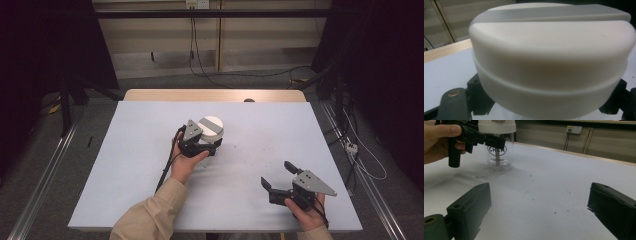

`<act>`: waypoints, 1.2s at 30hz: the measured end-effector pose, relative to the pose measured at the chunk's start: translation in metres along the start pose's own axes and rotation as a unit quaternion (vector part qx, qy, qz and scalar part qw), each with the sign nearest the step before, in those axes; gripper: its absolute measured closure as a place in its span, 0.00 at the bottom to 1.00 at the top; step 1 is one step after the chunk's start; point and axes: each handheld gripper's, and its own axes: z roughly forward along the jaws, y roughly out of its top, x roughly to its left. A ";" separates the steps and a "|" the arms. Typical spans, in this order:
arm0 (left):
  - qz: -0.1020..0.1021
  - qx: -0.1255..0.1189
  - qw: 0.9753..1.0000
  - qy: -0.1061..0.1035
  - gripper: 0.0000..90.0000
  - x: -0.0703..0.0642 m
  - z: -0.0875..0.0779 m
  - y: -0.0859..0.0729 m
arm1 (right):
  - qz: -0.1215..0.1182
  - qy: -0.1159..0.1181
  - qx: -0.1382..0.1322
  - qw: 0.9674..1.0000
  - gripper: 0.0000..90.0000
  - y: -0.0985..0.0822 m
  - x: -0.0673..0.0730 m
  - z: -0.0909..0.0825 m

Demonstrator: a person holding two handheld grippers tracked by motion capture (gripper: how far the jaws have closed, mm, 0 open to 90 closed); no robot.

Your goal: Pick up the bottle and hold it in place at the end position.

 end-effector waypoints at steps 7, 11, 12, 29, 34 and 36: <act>-0.002 0.005 1.000 0.009 0.21 0.000 0.006 -0.003 | 0.000 0.000 -0.002 1.000 0.05 0.000 0.000 -0.001; -0.003 0.004 1.000 0.010 0.21 -0.001 0.009 -0.003 | -0.002 0.000 -0.002 1.000 0.05 0.001 0.000 0.000; -0.004 0.004 1.000 0.010 0.21 -0.001 0.009 -0.003 | -0.002 0.000 -0.002 1.000 0.05 0.001 0.000 0.000; -0.003 0.004 1.000 0.014 0.21 0.000 0.014 -0.007 | -0.001 0.000 0.000 1.000 0.05 0.001 0.000 0.000; 0.000 0.006 1.000 0.015 0.21 -0.001 0.015 -0.007 | 0.000 0.001 -0.001 1.000 0.05 0.001 0.000 0.001; -0.003 0.005 1.000 0.016 0.21 -0.001 0.016 -0.008 | -0.001 0.001 -0.001 1.000 0.05 0.001 0.000 0.001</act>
